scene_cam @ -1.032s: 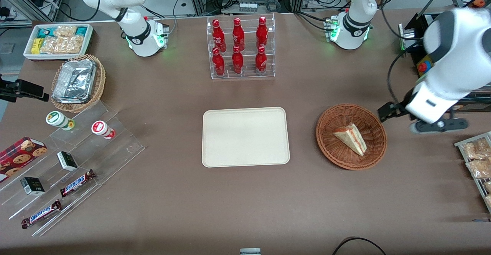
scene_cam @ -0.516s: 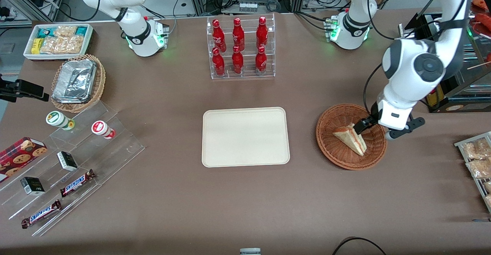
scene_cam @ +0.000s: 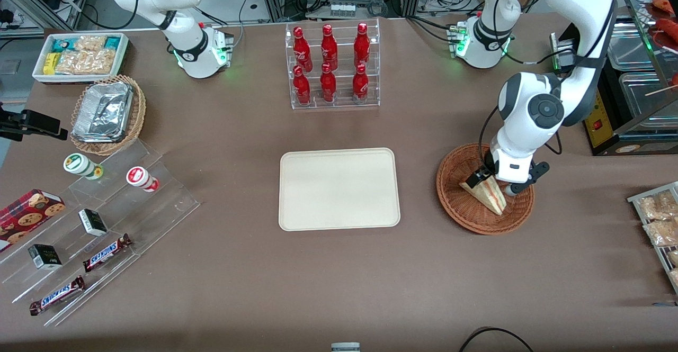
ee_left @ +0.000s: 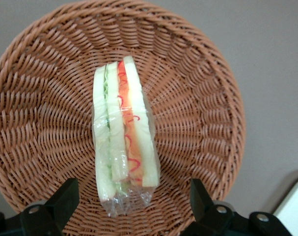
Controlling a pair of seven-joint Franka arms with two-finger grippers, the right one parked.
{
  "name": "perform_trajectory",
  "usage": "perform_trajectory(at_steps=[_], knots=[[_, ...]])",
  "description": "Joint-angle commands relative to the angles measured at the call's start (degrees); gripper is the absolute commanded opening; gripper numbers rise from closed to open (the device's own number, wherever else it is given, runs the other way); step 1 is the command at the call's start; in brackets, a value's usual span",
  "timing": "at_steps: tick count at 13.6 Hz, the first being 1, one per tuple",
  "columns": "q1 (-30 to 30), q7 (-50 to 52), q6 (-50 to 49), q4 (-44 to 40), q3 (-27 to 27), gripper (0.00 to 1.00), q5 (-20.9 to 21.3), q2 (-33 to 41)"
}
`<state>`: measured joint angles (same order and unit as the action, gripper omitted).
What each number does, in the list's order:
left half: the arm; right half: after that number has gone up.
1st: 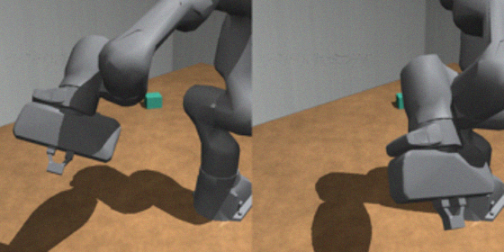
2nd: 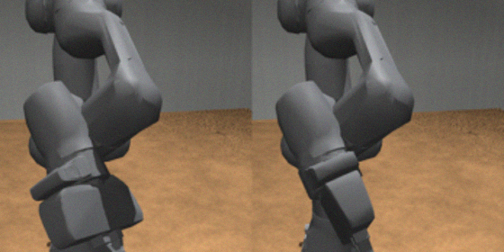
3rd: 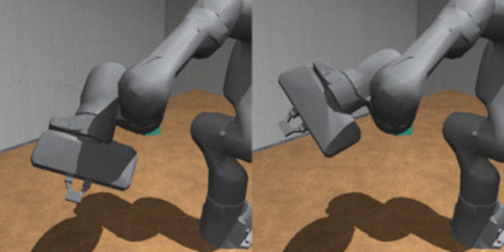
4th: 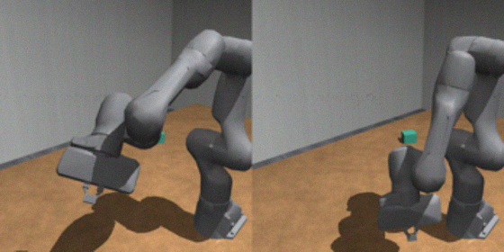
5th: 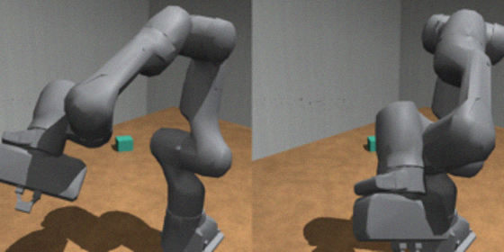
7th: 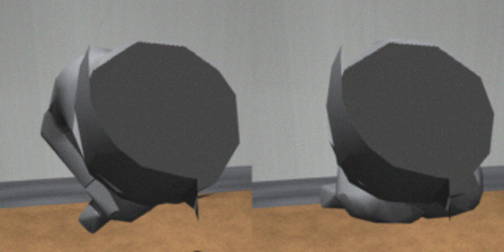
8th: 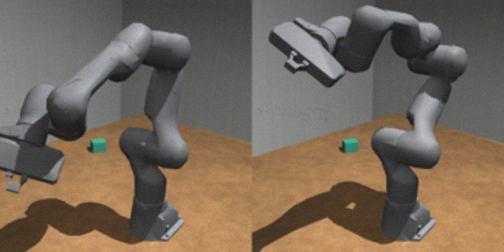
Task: Place sandwich from basket to tray
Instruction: 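Lower the left gripper and close it on the sandwich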
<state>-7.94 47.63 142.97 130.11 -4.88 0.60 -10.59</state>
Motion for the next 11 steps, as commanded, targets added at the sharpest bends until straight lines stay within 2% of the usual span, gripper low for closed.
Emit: perform_trajectory(at_steps=[1,4,5,7,8,11], knots=[[0.0,1.1,2.0,0.1,0.2,1.0,1.8,-1.3],[0.4,1.1,4.6,-0.2,0.5,1.0,1.9,-3.9],[0.4,1.1,4.9,-0.5,0.5,0.92,1.9,-4.4],[0.4,0.8,4.9,-0.6,0.7,0.09,1.9,-4.5],[0.4,0.5,4.9,-0.7,0.7,0.0,1.9,-4.4],[0.3,0.4,0.2,-1.0,0.7,0.0,3.9,-0.3]])
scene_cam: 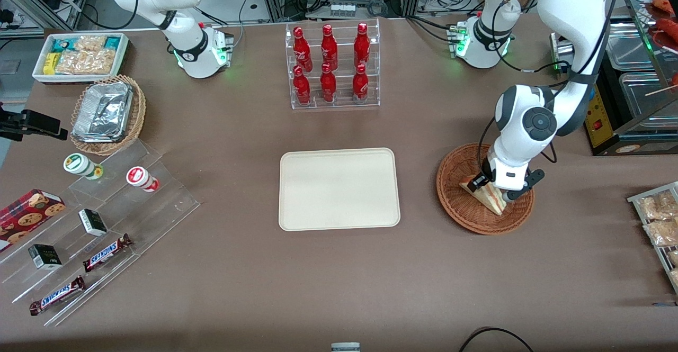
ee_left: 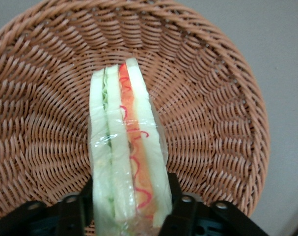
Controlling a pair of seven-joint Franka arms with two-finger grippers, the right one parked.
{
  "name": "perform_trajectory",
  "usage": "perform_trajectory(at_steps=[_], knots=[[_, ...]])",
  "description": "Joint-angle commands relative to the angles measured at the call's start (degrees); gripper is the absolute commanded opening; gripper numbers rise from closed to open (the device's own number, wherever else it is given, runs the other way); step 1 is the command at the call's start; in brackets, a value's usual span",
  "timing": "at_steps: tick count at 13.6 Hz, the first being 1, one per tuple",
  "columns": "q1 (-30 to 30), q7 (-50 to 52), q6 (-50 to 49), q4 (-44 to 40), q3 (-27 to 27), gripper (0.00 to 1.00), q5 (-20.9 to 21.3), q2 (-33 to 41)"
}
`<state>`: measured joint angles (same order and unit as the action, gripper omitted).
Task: Place sandwich from basket to tray
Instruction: 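Lower the left gripper and close it on the sandwich, then lift the sandwich and carry it over the cream tray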
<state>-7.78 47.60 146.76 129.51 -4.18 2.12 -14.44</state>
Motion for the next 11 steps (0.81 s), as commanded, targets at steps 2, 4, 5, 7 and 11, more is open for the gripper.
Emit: perform_trajectory(at_steps=[2,4,5,7,11], knots=[[-0.6,0.3,-16.0,-5.6,-0.5,0.0,5.1,6.9],[-3.3,0.3,-28.1,-15.4,-2.9,0.0,5.3,6.8],[-5.0,1.3,-32.0,-20.0,-4.1,0.0,5.2,5.8],[-10.1,4.0,-36.4,-26.5,-4.8,0.0,4.5,2.9],[-20.8,8.9,-36.3,-36.3,-4.8,0.0,4.7,-6.9]])
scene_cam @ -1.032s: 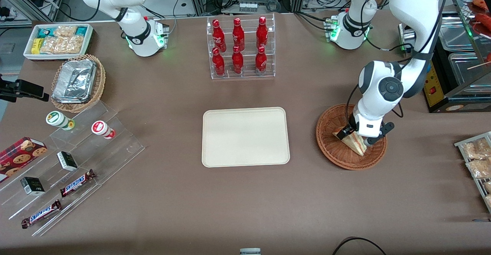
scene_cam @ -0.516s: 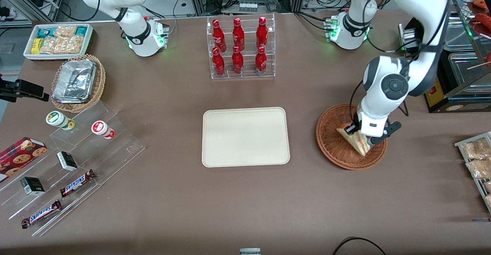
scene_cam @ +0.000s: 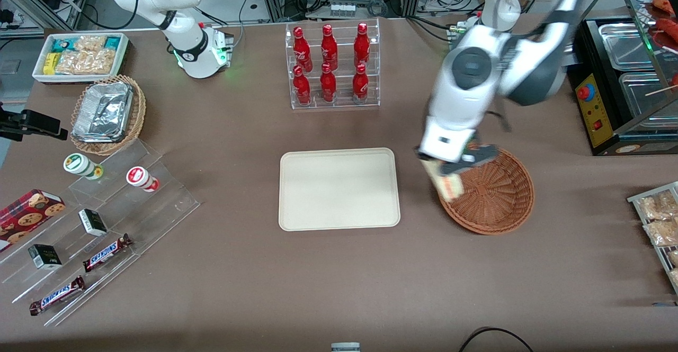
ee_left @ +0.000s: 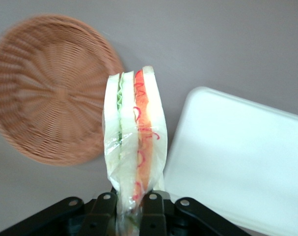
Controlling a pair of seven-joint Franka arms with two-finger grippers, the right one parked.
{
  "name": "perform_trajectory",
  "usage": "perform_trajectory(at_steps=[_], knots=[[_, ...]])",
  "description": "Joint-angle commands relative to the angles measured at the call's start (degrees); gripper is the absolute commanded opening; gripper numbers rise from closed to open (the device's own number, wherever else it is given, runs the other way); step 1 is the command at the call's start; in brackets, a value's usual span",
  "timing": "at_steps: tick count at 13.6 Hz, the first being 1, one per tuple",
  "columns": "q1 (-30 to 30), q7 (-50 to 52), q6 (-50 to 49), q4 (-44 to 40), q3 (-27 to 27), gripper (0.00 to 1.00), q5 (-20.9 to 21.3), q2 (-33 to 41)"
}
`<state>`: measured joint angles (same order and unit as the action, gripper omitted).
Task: Place sandwich from basket to tray
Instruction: 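Lift the sandwich and carry it over the cream tray, then lower the sandwich onto the tray and open the left gripper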
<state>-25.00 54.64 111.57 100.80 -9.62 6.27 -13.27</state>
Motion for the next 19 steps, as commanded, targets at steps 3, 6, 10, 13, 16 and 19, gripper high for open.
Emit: perform_trajectory(at_steps=[3,6,10,13,16,19], knots=[[-8.3,1.8,-0.4,-15.5,0.7,0.0,0.8,-16.3],[-10.6,0.0,3.1,-18.3,0.7,0.0,0.8,-19.2],[-12.7,-4.7,9.2,-18.0,0.7,0.0,0.8,-22.1],[-14.3,-4.9,14.1,-17.8,0.7,0.0,1.2,-25.3],[-14.5,-5.9,16.0,-18.2,0.7,0.0,1.9,-28.8],[-15.5,-5.8,17.9,-18.3,0.9,0.0,3.3,-30.5]])
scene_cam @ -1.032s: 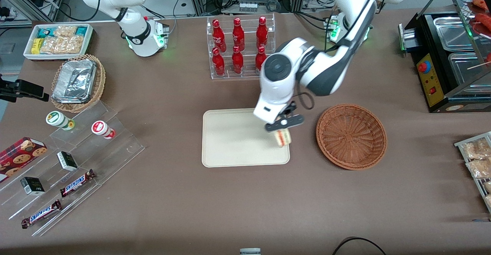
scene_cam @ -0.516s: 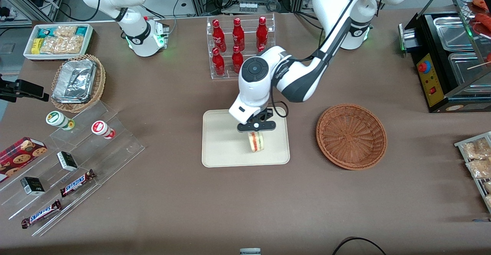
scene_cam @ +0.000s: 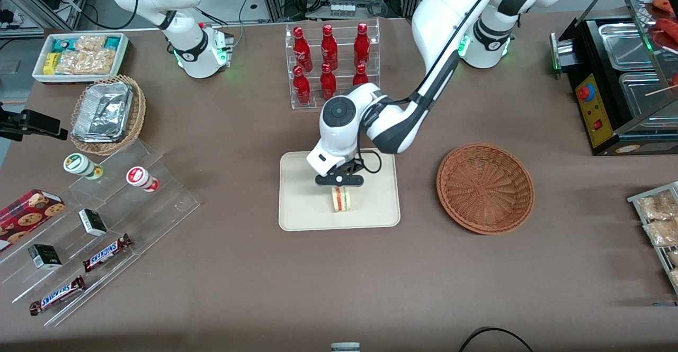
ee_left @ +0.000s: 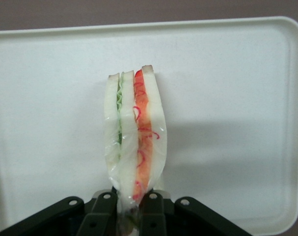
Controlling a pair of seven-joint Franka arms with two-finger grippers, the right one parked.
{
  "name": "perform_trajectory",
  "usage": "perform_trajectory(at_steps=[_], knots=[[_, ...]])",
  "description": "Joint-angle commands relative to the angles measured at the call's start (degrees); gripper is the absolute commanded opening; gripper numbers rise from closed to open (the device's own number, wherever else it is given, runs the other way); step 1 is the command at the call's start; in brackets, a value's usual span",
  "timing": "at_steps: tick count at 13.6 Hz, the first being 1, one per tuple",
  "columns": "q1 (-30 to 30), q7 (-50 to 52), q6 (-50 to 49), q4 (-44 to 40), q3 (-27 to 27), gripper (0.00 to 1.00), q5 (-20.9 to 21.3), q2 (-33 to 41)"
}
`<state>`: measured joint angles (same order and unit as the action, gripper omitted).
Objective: Place sandwich from basket to tray
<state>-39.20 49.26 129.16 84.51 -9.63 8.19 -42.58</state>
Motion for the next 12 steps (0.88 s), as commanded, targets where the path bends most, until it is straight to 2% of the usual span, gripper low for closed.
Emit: perform_trajectory(at_steps=[1,2,3,4,5,8,11,12], knots=[[-1.3,-0.2,0.3,-2.0,0.9,0.0,1.5,-1.5],[-1.3,-0.1,0.4,-2.0,1.0,0.04,1.4,-1.6],[-1.1,-0.5,0.3,-2.0,1.0,0.39,1.3,-1.6],[-1.1,-0.5,0.3,-2.0,1.0,0.97,1.6,-1.4],[-1.3,0.3,0.3,-2.0,1.0,1.0,1.7,-0.9],[-0.9,0.7,-0.9,-1.5,1.1,1.0,1.0,3.0],[0.9,0.8,-8.3,-1.4,1.1,1.0,0.3,9.3],[1.8,2.9,-11.4,-1.3,1.2,1.0,-1.2,12.1]])
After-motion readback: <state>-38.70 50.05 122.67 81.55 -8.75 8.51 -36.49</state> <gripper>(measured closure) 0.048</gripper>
